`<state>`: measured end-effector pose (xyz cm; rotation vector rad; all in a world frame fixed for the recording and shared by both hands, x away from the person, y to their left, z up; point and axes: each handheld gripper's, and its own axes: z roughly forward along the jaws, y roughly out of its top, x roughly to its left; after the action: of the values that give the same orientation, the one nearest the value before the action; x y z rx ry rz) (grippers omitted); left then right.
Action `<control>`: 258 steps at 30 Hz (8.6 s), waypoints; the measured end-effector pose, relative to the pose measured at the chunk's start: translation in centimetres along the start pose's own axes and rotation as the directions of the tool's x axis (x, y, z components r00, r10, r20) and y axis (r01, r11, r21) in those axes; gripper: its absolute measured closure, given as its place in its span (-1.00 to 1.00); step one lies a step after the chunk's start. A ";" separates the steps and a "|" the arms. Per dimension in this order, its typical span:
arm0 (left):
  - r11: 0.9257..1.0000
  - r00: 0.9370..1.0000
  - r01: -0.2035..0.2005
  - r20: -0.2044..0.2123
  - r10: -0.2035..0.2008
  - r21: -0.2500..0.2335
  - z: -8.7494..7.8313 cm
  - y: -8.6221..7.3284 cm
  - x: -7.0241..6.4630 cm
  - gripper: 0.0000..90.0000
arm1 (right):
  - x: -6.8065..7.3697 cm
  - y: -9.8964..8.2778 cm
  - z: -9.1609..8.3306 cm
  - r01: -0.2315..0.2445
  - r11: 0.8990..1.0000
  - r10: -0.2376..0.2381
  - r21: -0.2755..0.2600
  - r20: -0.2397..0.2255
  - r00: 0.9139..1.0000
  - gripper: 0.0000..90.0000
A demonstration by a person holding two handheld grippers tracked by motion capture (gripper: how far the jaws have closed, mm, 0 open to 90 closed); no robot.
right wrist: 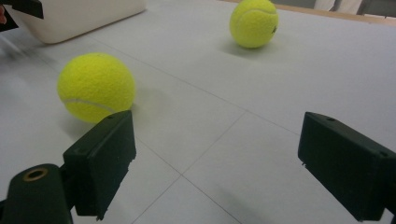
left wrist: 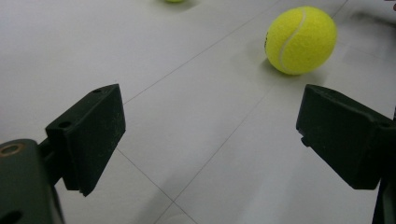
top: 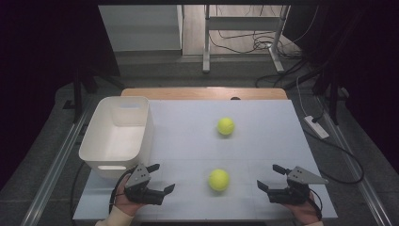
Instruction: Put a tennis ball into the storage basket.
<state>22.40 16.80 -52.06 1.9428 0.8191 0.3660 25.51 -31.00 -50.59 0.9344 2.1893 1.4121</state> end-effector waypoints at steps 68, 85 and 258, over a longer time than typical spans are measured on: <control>0.999 0.999 -0.021 0.032 0.020 0.034 2.2 3.6 -1.9 -0.79 | -0.2 0.3 0.1 -0.006 1.000 0.006 -0.011 -0.002 1.000 -0.72; 0.999 0.998 -0.032 0.047 0.031 0.038 2.7 4.9 -2.3 -0.80 | -0.2 0.2 0.2 0.001 1.000 -0.001 -0.006 -0.004 1.000 -0.72; 0.988 0.983 -0.139 0.126 0.130 0.067 8.2 10.8 -5.4 -0.42 | -0.3 0.3 0.4 0.019 1.000 -0.019 -0.005 -0.004 1.000 -0.72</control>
<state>27.31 4.29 -46.34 2.0753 0.6324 0.2980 26.08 -30.88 -50.49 0.9069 2.1904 1.4112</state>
